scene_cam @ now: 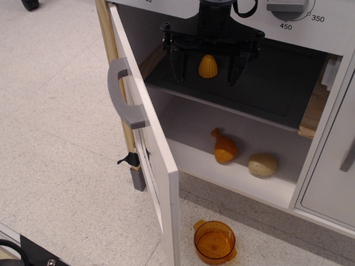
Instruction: Close oven
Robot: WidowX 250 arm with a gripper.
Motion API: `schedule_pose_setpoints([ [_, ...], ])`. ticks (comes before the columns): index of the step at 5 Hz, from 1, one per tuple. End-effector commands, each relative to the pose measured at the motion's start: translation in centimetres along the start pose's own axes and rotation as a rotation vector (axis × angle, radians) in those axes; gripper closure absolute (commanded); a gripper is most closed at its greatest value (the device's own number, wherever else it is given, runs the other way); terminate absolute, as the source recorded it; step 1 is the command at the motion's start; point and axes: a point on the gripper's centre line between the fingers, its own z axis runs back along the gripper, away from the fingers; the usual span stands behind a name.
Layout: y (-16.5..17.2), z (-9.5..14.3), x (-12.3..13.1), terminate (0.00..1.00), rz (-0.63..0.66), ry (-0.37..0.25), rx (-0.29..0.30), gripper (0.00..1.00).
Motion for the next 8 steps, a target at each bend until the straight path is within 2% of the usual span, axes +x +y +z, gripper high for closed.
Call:
schedule_pose_setpoints([
  [1, 0.0, 0.0, 0.0, 0.00, 0.000, 0.000, 0.000, 0.00],
  [2, 1.6, 3.9, -0.2, 0.00, 0.000, -0.027, -0.063, 0.00],
  [3, 3.9, 6.4, -1.0, 0.00, -0.024, -0.004, -0.083, 0.00],
  [4, 6.4, 6.9, -2.3, 0.00, -0.048, 0.009, -0.057, 0.00],
  [5, 9.1, 5.6, -4.6, 0.00, -0.097, 0.004, -0.027, 0.00],
  [6, 10.9, 4.4, -6.6, 0.00, -0.161, 0.027, -0.027, 0.00],
  [7, 11.8, 2.0, -8.0, 0.00, -0.218, 0.032, 0.009, 0.00],
  [8, 11.4, -1.0, -9.1, 0.00, -0.258, 0.031, 0.015, 0.00],
])
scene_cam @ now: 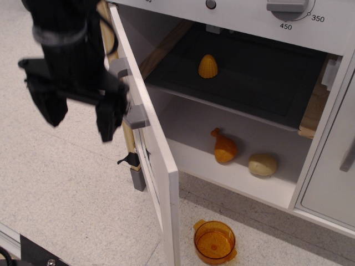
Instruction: Close oven
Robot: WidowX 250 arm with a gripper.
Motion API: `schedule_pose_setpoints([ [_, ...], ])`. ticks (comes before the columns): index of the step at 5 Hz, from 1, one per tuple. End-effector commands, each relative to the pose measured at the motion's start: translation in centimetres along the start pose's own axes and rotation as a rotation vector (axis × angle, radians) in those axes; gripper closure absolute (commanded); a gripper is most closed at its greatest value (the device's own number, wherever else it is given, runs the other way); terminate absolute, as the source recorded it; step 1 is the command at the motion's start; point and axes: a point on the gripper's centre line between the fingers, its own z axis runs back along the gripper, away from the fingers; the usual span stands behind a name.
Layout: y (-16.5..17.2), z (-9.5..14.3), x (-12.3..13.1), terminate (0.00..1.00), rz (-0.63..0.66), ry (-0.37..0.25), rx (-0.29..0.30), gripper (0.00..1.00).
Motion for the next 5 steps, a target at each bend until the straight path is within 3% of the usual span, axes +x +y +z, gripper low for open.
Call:
schedule_pose_setpoints([
  [1, -1.4, -4.8, -0.6, 0.00, -0.079, -0.005, -0.031, 0.00],
  [3, -4.3, -7.3, -0.6, 0.00, -0.077, 0.013, -0.080, 0.00],
  [5, -8.3, -8.3, 2.3, 0.00, -0.088, 0.004, -0.115, 0.00],
])
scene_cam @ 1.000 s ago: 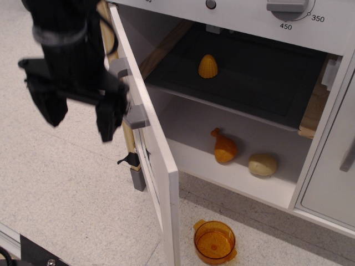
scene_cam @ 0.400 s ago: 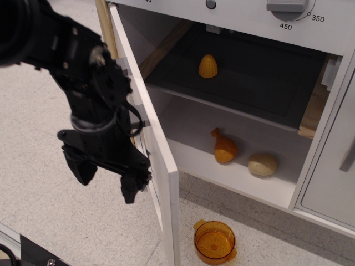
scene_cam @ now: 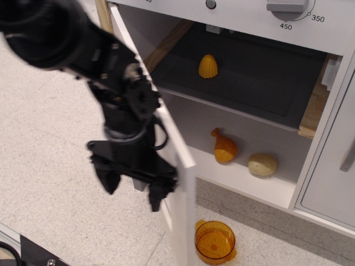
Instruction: Close oven
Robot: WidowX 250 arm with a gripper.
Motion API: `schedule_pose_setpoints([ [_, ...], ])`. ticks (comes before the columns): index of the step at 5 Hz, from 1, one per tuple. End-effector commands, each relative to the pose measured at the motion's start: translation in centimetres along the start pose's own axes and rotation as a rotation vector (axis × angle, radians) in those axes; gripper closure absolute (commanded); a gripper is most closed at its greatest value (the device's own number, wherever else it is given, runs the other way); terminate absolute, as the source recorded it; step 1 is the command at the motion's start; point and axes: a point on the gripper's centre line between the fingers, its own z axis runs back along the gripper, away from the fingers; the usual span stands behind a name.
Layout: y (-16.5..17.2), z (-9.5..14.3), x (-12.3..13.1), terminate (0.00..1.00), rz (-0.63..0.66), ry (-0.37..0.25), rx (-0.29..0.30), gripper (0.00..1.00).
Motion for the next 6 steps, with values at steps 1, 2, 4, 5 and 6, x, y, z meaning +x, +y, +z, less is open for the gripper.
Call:
schedule_pose_setpoints([
  [1, -4.7, 0.7, 6.0, 0.00, 0.047, -0.091, -0.043, 0.00],
  [2, -7.0, 1.0, 9.4, 0.00, 0.126, -0.083, -0.084, 0.00],
  [4, -10.2, 1.6, 14.3, 0.00, 0.157, -0.195, -0.082, 0.00],
  [5, -10.3, 1.2, 16.3, 0.00, 0.214, -0.199, -0.090, 0.00],
  [6, -10.4, 1.0, 17.4, 0.00, 0.221, -0.217, -0.091, 0.00],
])
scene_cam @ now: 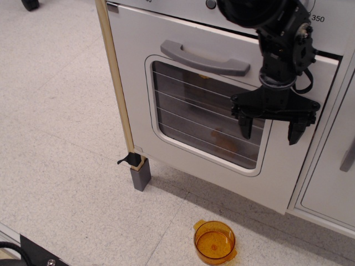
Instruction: Close oven
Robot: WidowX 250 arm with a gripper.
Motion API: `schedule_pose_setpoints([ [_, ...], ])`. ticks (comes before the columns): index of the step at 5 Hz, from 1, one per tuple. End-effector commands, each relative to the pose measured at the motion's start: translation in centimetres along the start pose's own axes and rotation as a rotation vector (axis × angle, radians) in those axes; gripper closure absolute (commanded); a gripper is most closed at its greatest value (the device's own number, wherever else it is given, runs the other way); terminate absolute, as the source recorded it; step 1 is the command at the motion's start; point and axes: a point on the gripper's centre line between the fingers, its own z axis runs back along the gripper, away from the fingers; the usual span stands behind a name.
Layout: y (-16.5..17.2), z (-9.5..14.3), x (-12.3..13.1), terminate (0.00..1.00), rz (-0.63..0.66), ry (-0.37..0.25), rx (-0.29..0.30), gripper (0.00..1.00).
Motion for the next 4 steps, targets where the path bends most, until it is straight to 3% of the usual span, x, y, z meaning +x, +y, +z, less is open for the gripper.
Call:
schedule_pose_setpoints([
  [1, -0.5, 1.6, 3.4, 0.00, 0.022, -0.080, -0.027, 0.00],
  [3, -0.6, 1.9, 3.4, 0.00, 0.013, -0.100, -0.039, 0.00],
  [4, 0.3, 2.4, 2.3, 0.00, 0.001, -0.082, -0.035, 0.00],
])
